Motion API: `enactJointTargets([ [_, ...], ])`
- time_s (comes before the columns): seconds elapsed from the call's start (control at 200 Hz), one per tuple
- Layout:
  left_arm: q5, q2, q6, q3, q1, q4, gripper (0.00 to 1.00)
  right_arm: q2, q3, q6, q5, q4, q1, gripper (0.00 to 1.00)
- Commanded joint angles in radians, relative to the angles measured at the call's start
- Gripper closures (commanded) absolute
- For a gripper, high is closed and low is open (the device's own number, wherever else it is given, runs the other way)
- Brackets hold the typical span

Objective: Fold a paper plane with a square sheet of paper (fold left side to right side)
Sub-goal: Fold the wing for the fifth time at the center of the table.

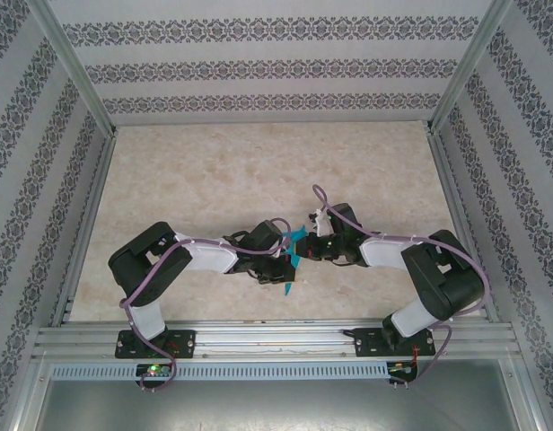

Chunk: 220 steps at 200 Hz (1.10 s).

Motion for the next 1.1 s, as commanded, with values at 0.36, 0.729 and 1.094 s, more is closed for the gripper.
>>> enactJointTargets([
  [0.36, -0.049, 0.011, 0.021, -0.034, -0.015, -0.142, 0.99, 0.083, 0.056, -0.015, 0.055, -0.015, 0.008, 1.00],
  [0.729, -0.052, 0.007, 0.013, -0.045, -0.015, -0.137, 0.99, 0.132, 0.076, -0.014, 0.081, -0.080, -0.018, 1.00],
  [1.094, -0.055, 0.001, 0.005, -0.055, -0.015, -0.133, 0.99, 0.132, 0.096, -0.035, 0.081, -0.104, -0.053, 1.00],
])
